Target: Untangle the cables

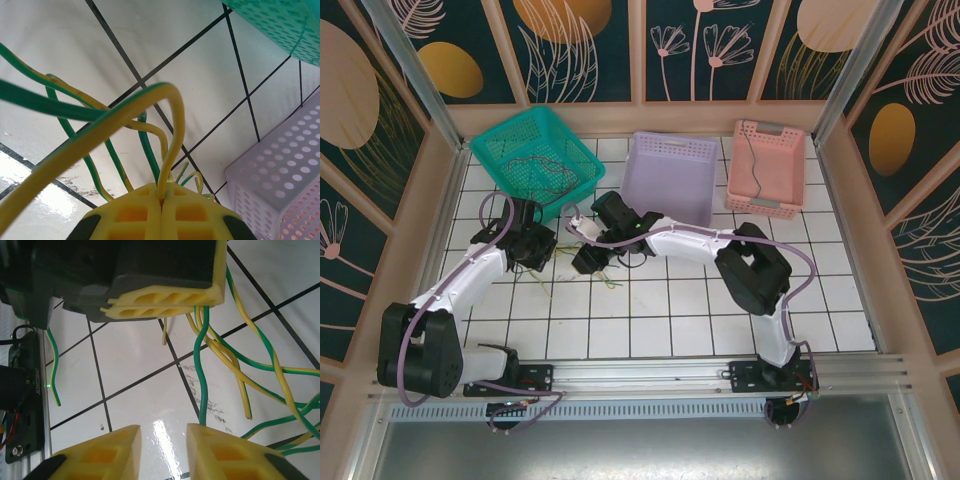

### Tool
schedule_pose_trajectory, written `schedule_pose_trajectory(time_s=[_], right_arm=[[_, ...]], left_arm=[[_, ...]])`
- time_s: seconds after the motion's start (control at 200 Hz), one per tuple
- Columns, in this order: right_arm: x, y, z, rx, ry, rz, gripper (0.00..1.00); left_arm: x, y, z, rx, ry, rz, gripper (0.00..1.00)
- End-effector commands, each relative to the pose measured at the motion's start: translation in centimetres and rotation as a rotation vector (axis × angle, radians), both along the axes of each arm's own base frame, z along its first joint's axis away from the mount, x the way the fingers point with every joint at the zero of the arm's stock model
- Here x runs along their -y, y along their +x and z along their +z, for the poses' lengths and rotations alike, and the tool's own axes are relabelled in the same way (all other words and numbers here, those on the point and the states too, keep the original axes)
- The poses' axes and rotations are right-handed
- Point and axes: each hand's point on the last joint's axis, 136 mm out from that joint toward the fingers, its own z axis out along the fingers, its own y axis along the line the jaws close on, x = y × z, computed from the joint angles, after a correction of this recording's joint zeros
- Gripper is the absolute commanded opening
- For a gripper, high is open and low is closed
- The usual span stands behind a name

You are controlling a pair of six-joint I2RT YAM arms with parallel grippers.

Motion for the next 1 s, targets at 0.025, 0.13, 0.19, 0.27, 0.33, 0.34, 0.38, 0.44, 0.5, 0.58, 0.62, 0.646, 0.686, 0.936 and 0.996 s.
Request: schedule_pose_trajectory(time_s=[0.025,0.13,0.19,0.27,0.33,0.34,0.38,0.44,0.5,0.58,0.62,0.646,0.686,0.936,0.996], right_arm=[[-1.4,0.0,0.3,-0.006,0.029,0.019,0.22],[-1.7,0.6,-0.2,-0.007,0.01,-0.003,0.19],[-1.7,0.8,-0.4,-0.006,0.004,-0.014,0.17],[-1.6,0.9,-0.6,-0.004,-0.007,-0.023,0.12],[-1.4,1.0,-0.9,-0.001,-0.022,-0.035,0.06],[-1.4,1.1,-0.9,0.001,-0.025,-0.038,0.05],[-1.2,1.2,-1.1,0.006,-0.033,-0.046,0.01],[-1.0,1.3,-0.8,0.02,-0.032,-0.054,0.0],[-0.7,1.3,-0.2,0.036,-0.026,-0.059,0.0],[-0.1,1.1,0.6,0.052,-0.025,-0.058,0.0],[0.3,0.9,0.8,0.056,-0.032,-0.054,0.0],[0.6,0.7,0.9,0.057,-0.036,-0.051,0.0],[1.2,0.4,1.1,0.058,-0.042,-0.045,0.0],[4.6,-1.8,1.4,0.046,-0.092,-0.023,0.0],[4.9,-2.0,1.5,0.044,-0.09,-0.026,0.0]], left_arm=[[0.6,0.3,0.7,0.004,-0.005,-0.035,0.0],[0.7,0.2,0.7,0.003,-0.004,-0.039,0.0],[0.7,0.3,0.8,0.006,-0.006,-0.037,0.0],[0.7,0.4,0.9,0.009,-0.007,-0.034,0.0],[0.7,0.4,0.9,0.012,-0.005,-0.033,0.0],[0.7,0.4,0.9,0.011,-0.006,-0.033,0.0],[0.7,0.4,1.0,0.014,-0.007,-0.034,0.0],[0.7,0.4,1.1,0.014,-0.003,-0.036,0.0],[0.5,0.4,1.0,0.013,0.008,-0.038,0.0],[0.3,0.3,1.0,0.012,0.026,-0.039,0.0],[0.1,0.3,1.0,0.013,0.038,-0.039,0.0],[0.0,0.3,0.9,0.011,0.047,-0.039,0.0],[-0.3,0.3,0.9,0.012,0.065,-0.039,0.0],[-1.2,0.6,0.2,0.015,0.135,-0.046,0.05],[-0.8,0.8,0.2,0.023,0.111,-0.052,0.0]])
